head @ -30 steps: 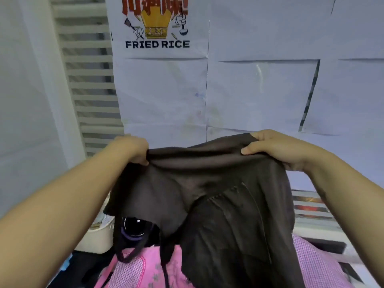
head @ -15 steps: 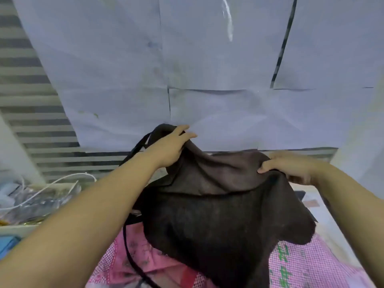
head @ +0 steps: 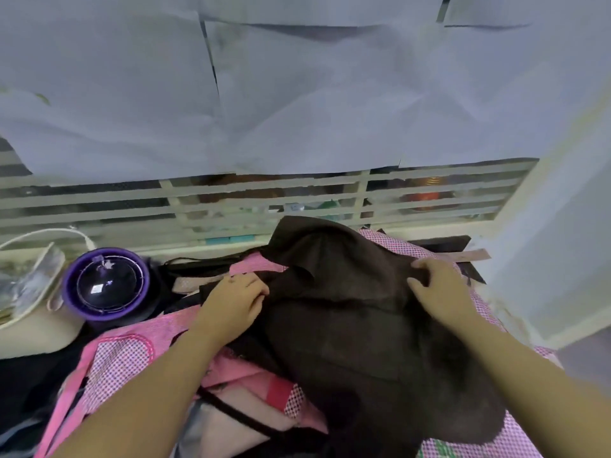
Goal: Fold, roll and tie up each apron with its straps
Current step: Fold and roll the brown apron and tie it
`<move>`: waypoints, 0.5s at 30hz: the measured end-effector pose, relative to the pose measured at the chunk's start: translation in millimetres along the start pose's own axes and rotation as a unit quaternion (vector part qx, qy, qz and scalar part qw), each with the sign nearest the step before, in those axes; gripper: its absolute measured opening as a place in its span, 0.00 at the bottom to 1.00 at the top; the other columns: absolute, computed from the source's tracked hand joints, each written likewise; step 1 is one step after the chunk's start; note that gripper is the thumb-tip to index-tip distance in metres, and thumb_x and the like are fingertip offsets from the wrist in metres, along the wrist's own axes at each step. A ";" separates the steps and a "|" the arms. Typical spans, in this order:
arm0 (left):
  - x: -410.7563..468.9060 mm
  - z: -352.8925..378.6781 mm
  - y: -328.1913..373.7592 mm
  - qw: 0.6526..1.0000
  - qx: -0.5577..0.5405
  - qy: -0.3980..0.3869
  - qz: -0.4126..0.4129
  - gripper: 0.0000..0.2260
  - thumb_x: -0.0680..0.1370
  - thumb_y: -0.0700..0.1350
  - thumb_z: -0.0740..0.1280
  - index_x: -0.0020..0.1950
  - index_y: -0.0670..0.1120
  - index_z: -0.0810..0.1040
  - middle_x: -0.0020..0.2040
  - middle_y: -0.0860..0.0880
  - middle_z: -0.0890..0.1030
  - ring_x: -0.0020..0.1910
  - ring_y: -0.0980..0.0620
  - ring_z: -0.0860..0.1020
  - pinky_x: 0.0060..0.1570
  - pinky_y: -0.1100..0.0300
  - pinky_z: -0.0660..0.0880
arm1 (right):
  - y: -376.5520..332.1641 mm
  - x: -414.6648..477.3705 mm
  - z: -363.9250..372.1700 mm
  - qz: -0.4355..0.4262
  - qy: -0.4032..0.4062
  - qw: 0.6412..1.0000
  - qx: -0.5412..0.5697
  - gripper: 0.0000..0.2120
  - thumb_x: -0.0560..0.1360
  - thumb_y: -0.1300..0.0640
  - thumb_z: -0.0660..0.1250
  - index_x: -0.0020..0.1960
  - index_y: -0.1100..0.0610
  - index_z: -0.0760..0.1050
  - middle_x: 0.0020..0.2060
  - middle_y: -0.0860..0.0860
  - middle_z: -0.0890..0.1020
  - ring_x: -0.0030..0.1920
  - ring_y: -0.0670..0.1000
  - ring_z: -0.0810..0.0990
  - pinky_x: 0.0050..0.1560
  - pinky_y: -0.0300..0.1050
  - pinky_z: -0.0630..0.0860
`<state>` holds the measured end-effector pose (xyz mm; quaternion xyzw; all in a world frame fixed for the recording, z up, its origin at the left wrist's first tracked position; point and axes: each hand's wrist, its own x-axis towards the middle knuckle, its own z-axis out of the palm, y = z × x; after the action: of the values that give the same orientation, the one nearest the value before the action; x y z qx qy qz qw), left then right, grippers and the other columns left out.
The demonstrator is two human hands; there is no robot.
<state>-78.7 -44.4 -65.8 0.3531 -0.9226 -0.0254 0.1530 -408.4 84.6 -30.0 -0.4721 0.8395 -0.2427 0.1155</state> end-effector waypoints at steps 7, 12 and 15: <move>-3.1 25.1 -6.3 0.977 0.128 -0.065 -0.155 0.30 0.58 0.45 0.80 0.59 0.44 0.80 0.58 0.41 0.77 0.58 0.38 0.76 0.62 0.39 0.67 | 24.0 -12.2 34.6 -0.053 -0.268 0.958 -0.086 0.21 0.77 0.54 0.67 0.69 0.53 0.70 0.66 0.50 0.72 0.65 0.51 0.72 0.66 0.42 0.67; 26.9 -9.5 0.2 0.950 -0.151 -0.043 -0.269 0.11 0.77 0.42 0.61 0.55 0.43 0.80 0.54 0.43 0.81 0.56 0.42 0.77 0.58 0.53 0.69 | 25.0 -9.9 46.1 -0.029 -0.271 0.952 -0.143 0.31 0.76 0.49 0.67 0.75 0.50 0.60 0.73 0.53 0.62 0.71 0.56 0.64 0.70 0.51 0.65; 41.1 -58.7 16.7 0.824 -0.410 -0.050 -0.389 0.08 0.79 0.44 0.63 0.46 0.44 0.81 0.46 0.43 0.83 0.47 0.43 0.79 0.49 0.54 0.72 | 17.1 -10.3 49.4 -0.036 -0.228 0.961 -0.150 0.33 0.74 0.45 0.68 0.75 0.48 0.59 0.75 0.52 0.58 0.73 0.56 0.61 0.71 0.56 0.61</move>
<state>-100.7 -55.4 3.5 0.5854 -0.6201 -0.4760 0.2151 -394.6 86.1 -81.5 -0.5568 0.8003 -0.0037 0.2224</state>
